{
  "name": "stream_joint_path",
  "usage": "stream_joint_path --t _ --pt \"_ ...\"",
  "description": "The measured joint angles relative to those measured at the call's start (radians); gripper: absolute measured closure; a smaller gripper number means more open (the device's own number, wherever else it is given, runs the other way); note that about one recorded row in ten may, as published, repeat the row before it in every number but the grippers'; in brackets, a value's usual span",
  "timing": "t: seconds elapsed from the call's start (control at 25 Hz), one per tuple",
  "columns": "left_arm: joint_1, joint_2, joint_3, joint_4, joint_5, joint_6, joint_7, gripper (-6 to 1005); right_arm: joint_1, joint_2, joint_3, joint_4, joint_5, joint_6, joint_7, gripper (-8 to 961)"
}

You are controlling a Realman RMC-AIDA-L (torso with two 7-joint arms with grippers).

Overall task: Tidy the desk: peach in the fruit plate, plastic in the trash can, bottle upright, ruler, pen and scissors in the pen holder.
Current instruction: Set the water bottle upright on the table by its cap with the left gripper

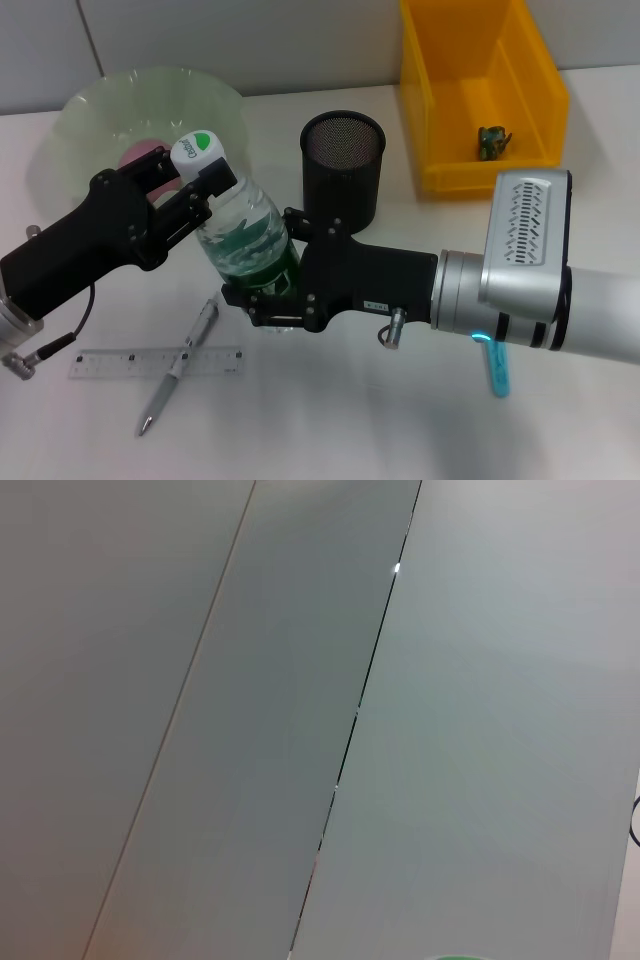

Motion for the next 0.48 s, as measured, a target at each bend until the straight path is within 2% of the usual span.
stream_joint_path --t 0.48 --pt "0.001 0.0 0.0 -0.003 -0.001 0.003 0.001 554 0.0 -0.003 0.004 0.001 -0.009 -0.014 0.023 146"
